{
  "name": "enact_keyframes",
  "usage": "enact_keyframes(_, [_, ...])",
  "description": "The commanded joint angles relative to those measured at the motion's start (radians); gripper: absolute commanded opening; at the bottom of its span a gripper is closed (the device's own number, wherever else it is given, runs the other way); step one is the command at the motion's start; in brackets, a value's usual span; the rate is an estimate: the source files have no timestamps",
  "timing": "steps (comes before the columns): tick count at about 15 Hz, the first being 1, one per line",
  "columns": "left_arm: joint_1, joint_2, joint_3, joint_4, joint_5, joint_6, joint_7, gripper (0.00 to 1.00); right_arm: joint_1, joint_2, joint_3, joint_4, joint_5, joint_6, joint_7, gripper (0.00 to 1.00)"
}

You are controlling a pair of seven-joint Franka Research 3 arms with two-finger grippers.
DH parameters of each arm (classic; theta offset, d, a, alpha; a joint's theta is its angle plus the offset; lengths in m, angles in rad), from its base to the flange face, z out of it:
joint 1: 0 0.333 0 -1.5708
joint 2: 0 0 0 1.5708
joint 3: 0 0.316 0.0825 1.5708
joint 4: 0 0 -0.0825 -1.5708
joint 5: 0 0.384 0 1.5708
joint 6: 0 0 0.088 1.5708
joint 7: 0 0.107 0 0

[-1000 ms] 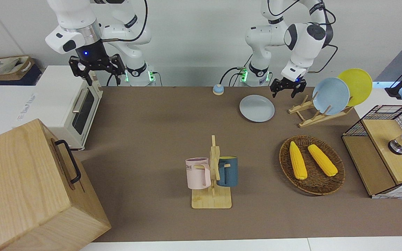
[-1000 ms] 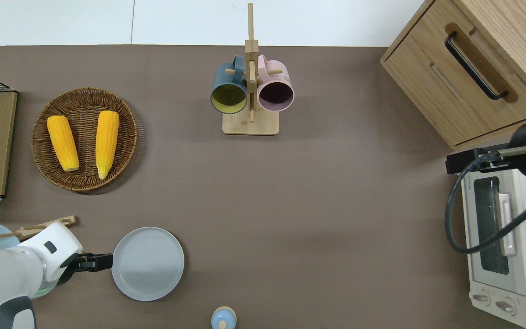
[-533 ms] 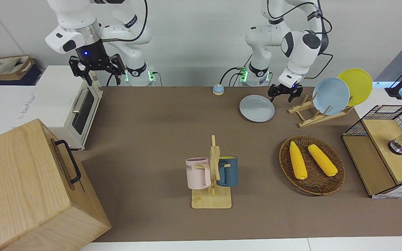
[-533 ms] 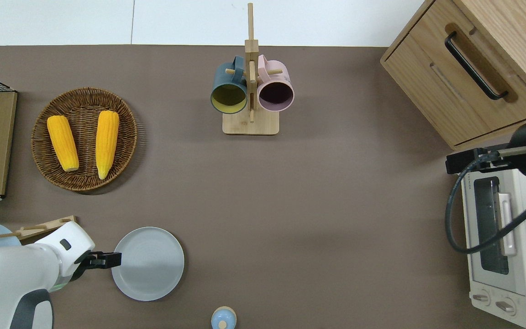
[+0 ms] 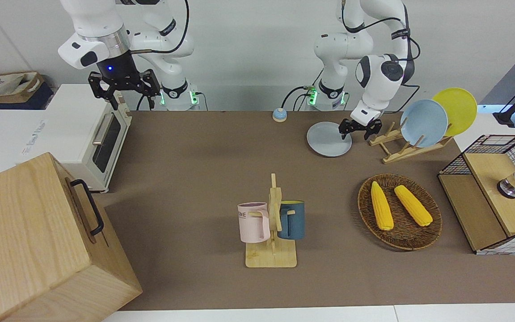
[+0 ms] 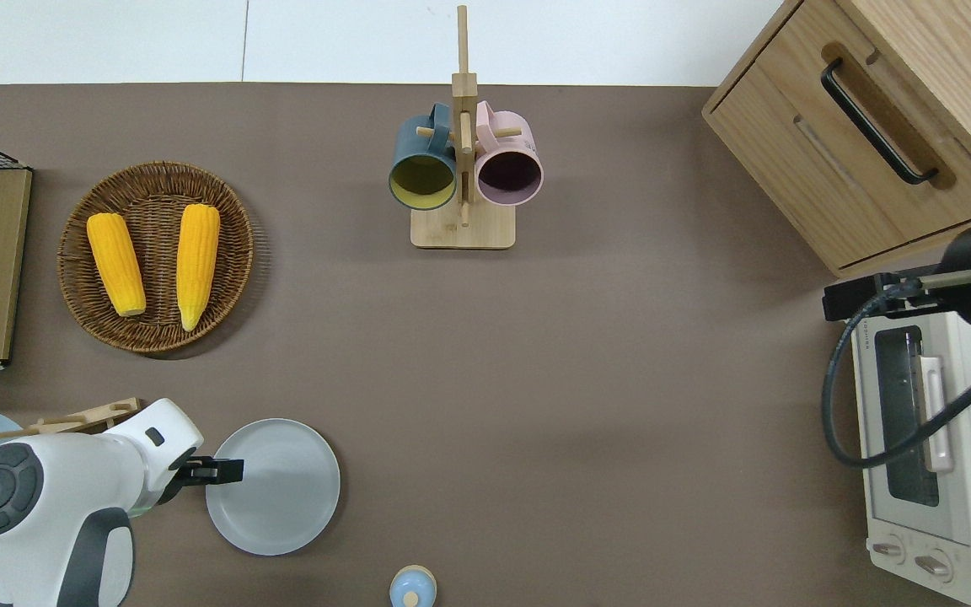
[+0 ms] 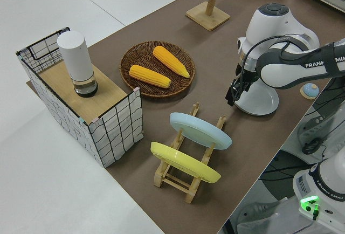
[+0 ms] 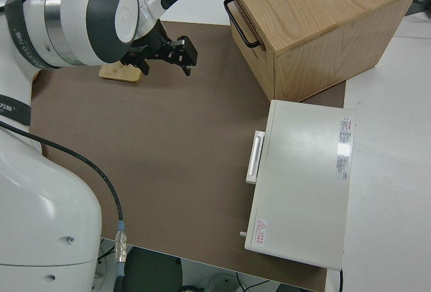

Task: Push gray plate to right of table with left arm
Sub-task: 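Push the gray plate with the left gripper toward the toaster oven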

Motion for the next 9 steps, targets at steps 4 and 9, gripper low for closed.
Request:
enact_keyframes(4, [-0.025,0.087,0.006,-0.012,0.001,0.077,-0.018,0.99,-0.003,-0.004,-0.001,0.005,0.022,-0.014,-0.001,0.983])
enact_keyframes(9, [-0.027,0.114,0.006,-0.012,0.001,0.085,-0.018,0.82,-0.003,-0.004,-0.001,0.005,0.022,-0.014,-0.001,0.983])
